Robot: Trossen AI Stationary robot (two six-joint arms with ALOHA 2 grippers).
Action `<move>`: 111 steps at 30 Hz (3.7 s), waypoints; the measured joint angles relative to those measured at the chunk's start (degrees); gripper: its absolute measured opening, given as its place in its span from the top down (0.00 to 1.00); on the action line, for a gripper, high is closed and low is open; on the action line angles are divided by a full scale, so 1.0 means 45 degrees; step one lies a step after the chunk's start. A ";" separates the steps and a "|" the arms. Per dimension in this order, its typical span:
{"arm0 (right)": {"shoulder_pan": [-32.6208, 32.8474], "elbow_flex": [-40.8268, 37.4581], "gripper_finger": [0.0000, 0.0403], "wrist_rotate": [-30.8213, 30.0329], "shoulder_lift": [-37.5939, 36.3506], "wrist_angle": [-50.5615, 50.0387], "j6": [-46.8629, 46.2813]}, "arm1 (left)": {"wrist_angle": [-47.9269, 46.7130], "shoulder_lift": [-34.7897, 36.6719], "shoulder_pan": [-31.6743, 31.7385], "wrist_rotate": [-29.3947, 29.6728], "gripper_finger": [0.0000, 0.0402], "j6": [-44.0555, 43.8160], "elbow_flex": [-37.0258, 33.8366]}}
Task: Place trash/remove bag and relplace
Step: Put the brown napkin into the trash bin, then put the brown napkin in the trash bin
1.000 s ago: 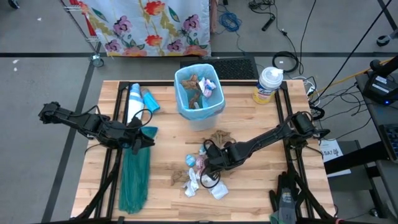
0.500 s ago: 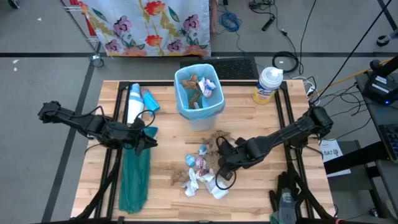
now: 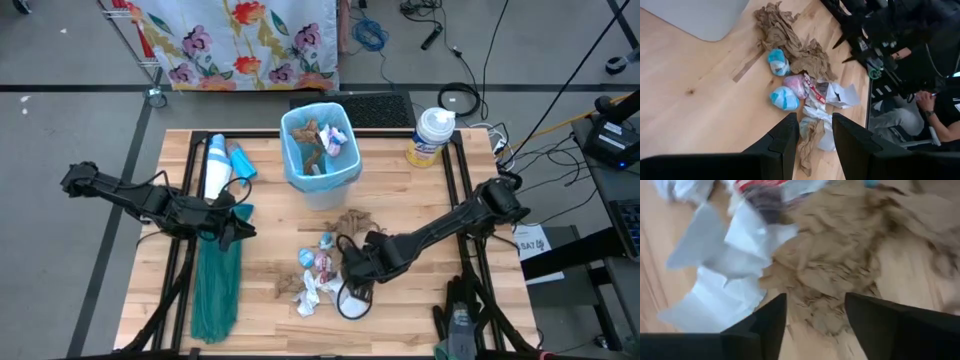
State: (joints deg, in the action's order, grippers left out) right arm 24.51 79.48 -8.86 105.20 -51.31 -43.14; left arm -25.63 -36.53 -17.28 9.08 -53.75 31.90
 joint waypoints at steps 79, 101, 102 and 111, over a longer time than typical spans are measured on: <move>-0.8585 0.0015 0.90 0.1369 -0.4475 0.7990 0.4425 | 0.0169 0.0000 0.0590 0.1446 0.69 0.0830 -0.0010; -0.9237 0.0010 0.62 0.2655 -0.7029 0.4034 0.2659 | 0.0139 -0.0194 0.6083 -0.2165 0.69 0.6702 0.1574; -0.9146 0.0010 0.63 0.2602 -0.7205 0.3552 0.2435 | 0.0141 -0.0194 0.6067 -0.2283 0.69 0.6613 0.1576; -0.5984 0.0001 0.64 -0.0426 -0.7832 -0.2220 0.0003 | 0.0204 -0.0752 0.4677 -0.1981 0.69 0.5010 0.1579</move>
State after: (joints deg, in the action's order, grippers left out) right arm -2.41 79.49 -10.77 69.95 -61.30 -43.12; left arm -24.71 -39.92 3.77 0.17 -31.20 39.00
